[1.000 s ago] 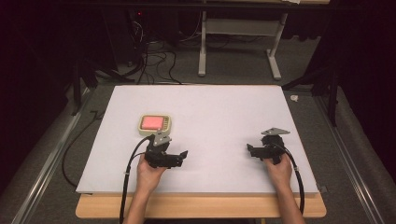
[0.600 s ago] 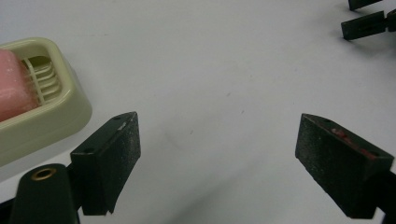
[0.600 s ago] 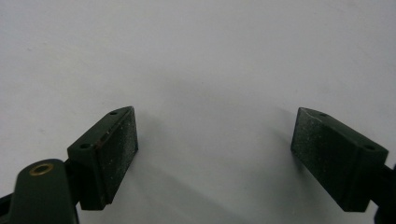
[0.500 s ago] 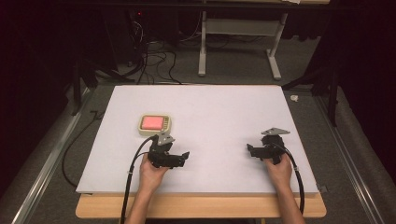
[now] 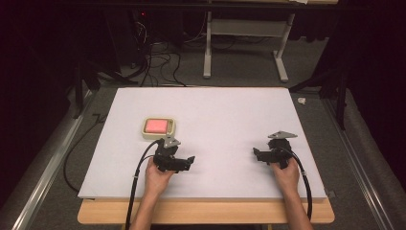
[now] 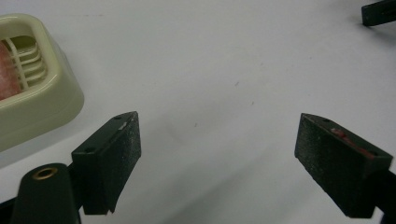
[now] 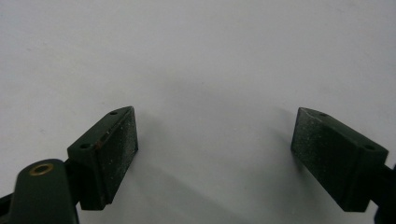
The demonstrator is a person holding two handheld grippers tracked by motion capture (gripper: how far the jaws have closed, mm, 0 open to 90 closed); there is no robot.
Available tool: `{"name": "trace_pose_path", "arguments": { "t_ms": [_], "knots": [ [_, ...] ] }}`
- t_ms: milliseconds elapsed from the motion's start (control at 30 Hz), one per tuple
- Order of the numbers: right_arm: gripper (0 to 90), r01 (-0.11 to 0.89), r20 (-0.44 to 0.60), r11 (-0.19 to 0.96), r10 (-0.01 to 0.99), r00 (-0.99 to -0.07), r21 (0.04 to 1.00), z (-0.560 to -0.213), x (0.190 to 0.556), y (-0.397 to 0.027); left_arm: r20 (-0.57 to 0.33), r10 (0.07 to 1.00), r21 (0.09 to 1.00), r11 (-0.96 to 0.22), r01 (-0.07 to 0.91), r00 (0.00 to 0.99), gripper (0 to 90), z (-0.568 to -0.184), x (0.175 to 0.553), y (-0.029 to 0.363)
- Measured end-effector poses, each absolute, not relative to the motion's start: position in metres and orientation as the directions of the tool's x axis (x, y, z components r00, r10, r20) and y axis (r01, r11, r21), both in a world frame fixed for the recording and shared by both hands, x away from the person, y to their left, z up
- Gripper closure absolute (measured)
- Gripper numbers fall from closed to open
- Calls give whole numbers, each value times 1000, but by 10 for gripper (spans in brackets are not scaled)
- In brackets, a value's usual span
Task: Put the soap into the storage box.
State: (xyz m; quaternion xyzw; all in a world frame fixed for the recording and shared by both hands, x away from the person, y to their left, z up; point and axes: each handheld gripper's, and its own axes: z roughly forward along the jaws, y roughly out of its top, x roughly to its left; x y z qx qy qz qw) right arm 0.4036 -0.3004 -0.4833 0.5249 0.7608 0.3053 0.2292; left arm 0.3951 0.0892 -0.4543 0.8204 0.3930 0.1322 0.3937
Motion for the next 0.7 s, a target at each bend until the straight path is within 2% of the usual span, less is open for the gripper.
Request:
{"name": "trace_pose_path", "arguments": {
  "t_ms": [700],
  "knots": [
    [152, 658, -28, 263, 939, -344, 705, -483, 404, -300, -78, 763, 750, -379, 542, 642, 151, -466, 404, 83]
  ]
}}
